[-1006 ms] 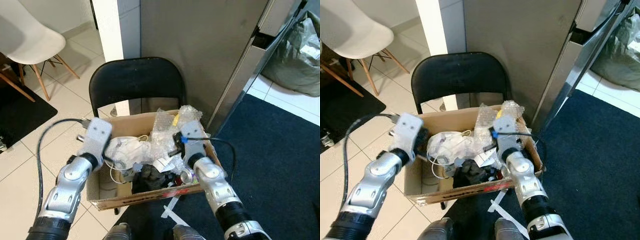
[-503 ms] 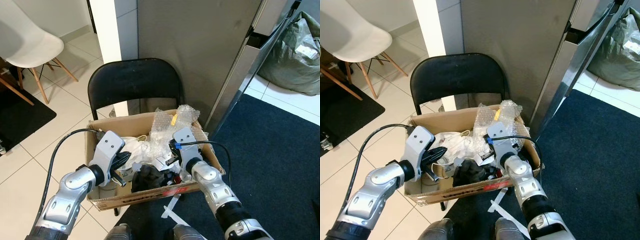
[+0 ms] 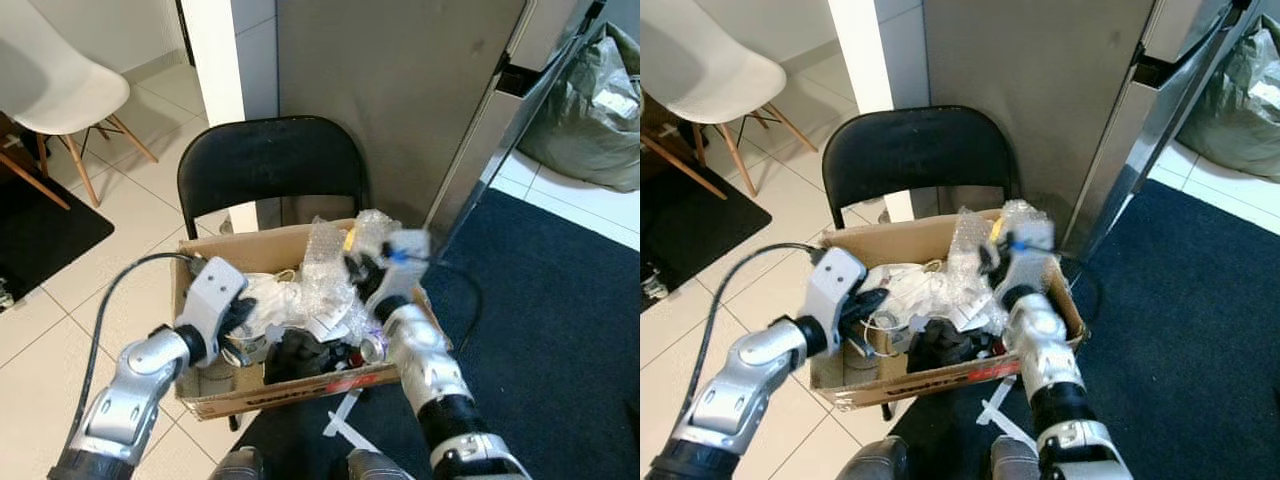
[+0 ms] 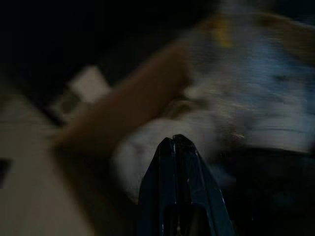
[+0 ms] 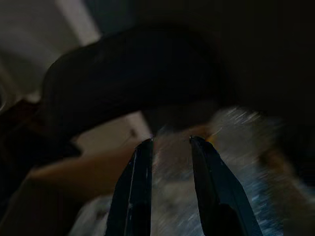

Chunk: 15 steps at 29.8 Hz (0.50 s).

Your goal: Picking trash to rubbish bin

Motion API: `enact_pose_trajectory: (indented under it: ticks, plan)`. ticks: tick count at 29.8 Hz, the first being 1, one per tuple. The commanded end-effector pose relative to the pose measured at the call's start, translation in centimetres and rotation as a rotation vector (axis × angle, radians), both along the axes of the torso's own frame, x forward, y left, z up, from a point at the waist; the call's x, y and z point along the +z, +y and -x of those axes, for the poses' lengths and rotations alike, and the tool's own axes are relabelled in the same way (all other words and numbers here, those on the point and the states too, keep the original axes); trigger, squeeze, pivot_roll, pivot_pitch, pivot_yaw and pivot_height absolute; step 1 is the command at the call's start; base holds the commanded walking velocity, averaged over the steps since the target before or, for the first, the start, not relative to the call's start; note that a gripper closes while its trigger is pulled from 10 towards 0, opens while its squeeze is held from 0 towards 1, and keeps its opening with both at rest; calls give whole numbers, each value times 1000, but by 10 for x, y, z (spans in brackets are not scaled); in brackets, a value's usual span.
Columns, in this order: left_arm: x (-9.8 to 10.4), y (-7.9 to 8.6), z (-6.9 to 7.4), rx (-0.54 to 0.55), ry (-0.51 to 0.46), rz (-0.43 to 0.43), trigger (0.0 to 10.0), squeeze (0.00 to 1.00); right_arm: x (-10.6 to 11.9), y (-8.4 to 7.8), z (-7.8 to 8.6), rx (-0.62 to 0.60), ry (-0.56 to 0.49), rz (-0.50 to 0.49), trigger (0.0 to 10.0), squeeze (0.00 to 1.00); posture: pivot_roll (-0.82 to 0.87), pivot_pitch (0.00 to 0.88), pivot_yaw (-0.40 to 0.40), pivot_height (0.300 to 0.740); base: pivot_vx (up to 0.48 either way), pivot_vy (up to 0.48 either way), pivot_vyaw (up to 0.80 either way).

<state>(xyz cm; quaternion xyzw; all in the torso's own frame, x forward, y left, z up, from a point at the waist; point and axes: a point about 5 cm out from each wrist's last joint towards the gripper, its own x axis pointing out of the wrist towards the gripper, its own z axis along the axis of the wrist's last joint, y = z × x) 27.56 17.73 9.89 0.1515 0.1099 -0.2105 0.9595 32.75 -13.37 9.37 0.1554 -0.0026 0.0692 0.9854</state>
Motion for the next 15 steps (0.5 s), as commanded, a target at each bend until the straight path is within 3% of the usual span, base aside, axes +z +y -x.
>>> enact_pose_trajectory:
  ticks: [1,2,5,9,15]
  plan:
    - [1,6,-6,96,-38,-2,10000,0,-5,-4,3,-25,18,42,10000,0,64,55,5,740,0,0,0]
    - [7,12,-11,195,-95,20,10000,0,-6,-4,5,-14,16,111,10000,0,64,55,5,740,0,0,0]
    - [12,16,-14,291,-124,64,10000,0,-6,-2,8,-11,6,164,10000,0,64,55,5,740,0,0,0]
    - [10,15,-14,328,-102,122,10000,0,-5,-3,10,-29,-7,173,10000,0,58,61,8,740,0,0,0]
    - [5,9,-12,326,-103,129,10000,0,-7,-3,15,-62,-4,158,10000,0,42,71,18,740,0,0,0]
